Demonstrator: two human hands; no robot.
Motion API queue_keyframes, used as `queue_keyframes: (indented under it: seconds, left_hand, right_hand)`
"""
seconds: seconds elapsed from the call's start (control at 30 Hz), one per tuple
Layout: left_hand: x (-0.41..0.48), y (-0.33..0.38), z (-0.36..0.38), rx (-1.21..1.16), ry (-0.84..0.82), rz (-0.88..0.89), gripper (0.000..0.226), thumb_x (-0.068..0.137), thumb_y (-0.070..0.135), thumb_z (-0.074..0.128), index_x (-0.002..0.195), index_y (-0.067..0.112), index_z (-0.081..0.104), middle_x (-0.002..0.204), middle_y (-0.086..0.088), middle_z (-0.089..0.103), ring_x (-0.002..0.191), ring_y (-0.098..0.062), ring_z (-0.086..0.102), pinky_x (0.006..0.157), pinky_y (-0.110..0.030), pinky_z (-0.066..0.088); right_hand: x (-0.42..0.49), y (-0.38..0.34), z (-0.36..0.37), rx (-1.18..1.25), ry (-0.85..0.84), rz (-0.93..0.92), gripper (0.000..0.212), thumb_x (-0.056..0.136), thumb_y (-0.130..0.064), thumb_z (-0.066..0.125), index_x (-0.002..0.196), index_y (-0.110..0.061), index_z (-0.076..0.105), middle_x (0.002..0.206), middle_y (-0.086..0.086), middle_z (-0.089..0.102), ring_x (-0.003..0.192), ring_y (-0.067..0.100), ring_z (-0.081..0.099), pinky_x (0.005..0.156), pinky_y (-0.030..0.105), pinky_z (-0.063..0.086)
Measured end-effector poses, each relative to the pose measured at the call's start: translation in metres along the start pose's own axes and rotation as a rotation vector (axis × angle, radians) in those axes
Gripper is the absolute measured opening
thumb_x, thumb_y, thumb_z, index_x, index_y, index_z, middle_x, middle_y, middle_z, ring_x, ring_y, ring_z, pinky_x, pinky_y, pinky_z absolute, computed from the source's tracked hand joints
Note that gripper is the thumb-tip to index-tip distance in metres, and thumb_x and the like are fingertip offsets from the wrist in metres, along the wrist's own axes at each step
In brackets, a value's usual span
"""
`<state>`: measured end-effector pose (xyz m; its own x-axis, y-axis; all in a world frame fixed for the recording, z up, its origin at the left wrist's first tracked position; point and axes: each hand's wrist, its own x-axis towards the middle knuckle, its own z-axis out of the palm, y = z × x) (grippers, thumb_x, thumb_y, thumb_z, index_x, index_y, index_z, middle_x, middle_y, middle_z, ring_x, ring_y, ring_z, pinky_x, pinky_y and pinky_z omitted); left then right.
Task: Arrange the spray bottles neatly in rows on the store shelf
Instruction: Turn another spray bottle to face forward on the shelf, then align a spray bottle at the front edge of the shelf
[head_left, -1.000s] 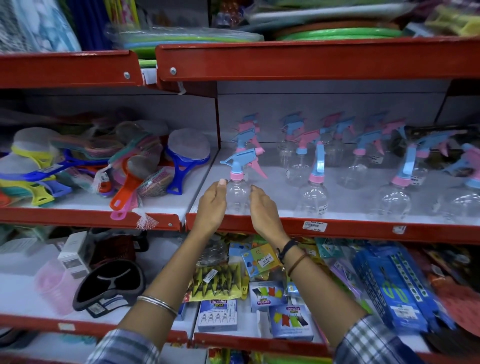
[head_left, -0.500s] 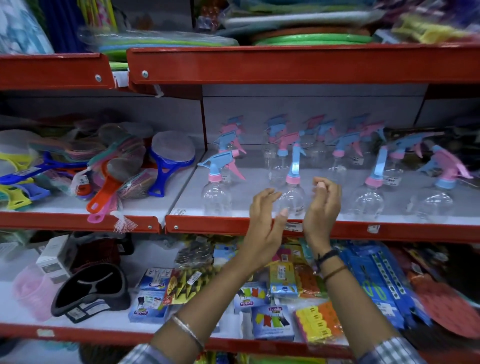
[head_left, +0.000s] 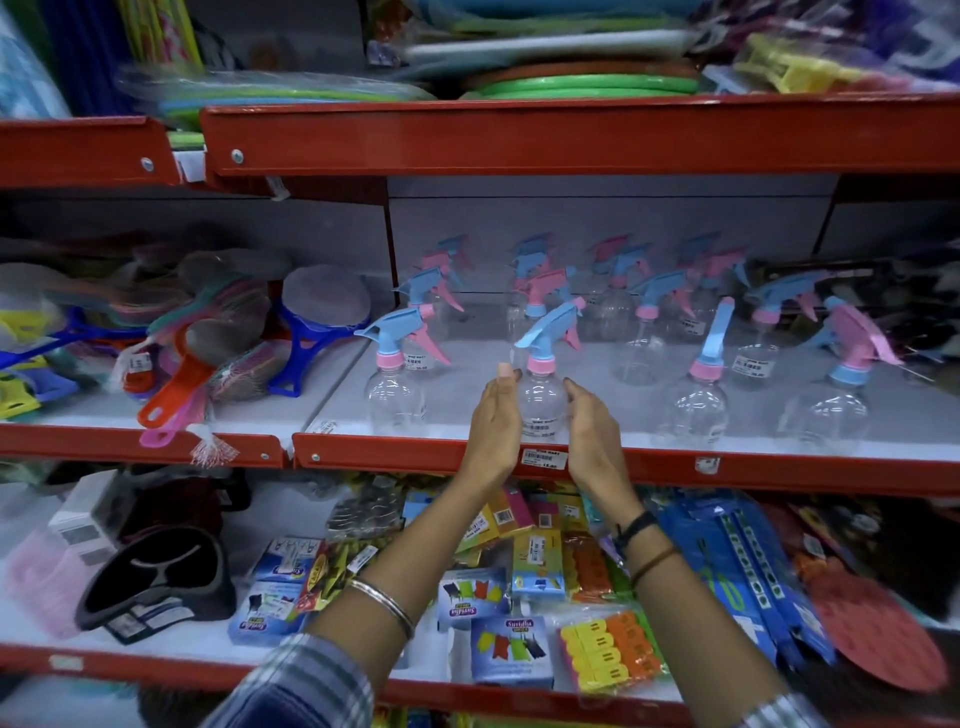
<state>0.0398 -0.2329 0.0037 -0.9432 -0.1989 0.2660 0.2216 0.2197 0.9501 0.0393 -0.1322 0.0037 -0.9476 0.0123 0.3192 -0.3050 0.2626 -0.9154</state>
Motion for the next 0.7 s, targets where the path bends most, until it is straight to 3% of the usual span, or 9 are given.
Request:
queue_keyframes:
  seconds: [0.1, 0.2, 0.27, 0.4, 0.57, 0.7]
  left_hand:
    - [0.008, -0.001, 0.0, 0.022, -0.014, -0.001, 0.085, 0.077, 0.078, 0.012, 0.129, 0.023, 0.05, 0.135, 0.0, 0.055, 0.125, -0.013, 0.048, 0.112, -0.041, 0.033]
    - [0.001, 0.001, -0.001, 0.0, 0.034, 0.034, 0.062, 0.092, 0.059, 0.017, 0.128, 0.02, 0.048, 0.129, 0.01, 0.045, 0.117, -0.005, 0.043, 0.105, -0.025, 0.029]
    - [-0.008, -0.001, 0.002, -0.008, 0.106, 0.05, 0.052, 0.096, 0.047, 0.017, 0.129, 0.018, 0.045, 0.124, 0.01, 0.04, 0.113, -0.003, 0.039, 0.099, -0.022, 0.028]
    - [-0.018, -0.005, 0.008, 0.014, 0.107, 0.108, 0.046, 0.097, 0.044, 0.018, 0.123, 0.022, 0.048, 0.122, 0.004, 0.047, 0.113, -0.008, 0.046, 0.103, -0.026, 0.034]
    - [-0.008, 0.0, 0.006, 0.049, 0.048, 0.075, 0.05, 0.097, 0.044, 0.016, 0.129, 0.016, 0.045, 0.119, 0.01, 0.041, 0.112, -0.004, 0.039, 0.096, -0.021, 0.025]
    - [-0.008, 0.001, 0.006, 0.058, 0.039, 0.086, 0.05, 0.098, 0.043, 0.017, 0.127, 0.015, 0.045, 0.118, 0.009, 0.041, 0.109, -0.004, 0.038, 0.095, -0.021, 0.025]
  right_hand:
    - [-0.006, 0.004, -0.002, -0.071, -0.033, -0.027, 0.044, 0.099, -0.025, 0.02, 0.135, -0.015, 0.043, 0.12, -0.003, 0.042, 0.11, 0.006, 0.036, 0.097, 0.021, 0.025]
    - [0.001, 0.009, -0.005, -0.047, 0.0, -0.012, 0.054, 0.093, -0.031, 0.02, 0.14, -0.013, 0.037, 0.142, 0.005, 0.041, 0.126, 0.014, 0.039, 0.106, 0.026, 0.026]
    - [0.008, 0.011, -0.009, -0.03, -0.022, 0.026, 0.048, 0.097, -0.027, 0.022, 0.141, -0.013, 0.036, 0.149, 0.006, 0.037, 0.135, 0.019, 0.036, 0.114, 0.032, 0.026]
    - [0.013, 0.012, -0.009, 0.0, -0.065, 0.012, 0.042, 0.097, -0.031, 0.021, 0.116, -0.019, 0.056, 0.126, 0.009, 0.06, 0.116, 0.022, 0.054, 0.102, 0.036, 0.041]
    - [0.008, 0.01, -0.008, -0.062, -0.033, 0.003, 0.063, 0.085, -0.04, 0.017, 0.131, -0.012, 0.049, 0.139, 0.008, 0.051, 0.126, 0.021, 0.046, 0.111, 0.042, 0.035]
    - [0.006, 0.012, -0.007, -0.086, -0.016, -0.017, 0.059, 0.087, -0.037, 0.019, 0.131, -0.012, 0.05, 0.136, 0.009, 0.052, 0.124, 0.019, 0.046, 0.11, 0.04, 0.035]
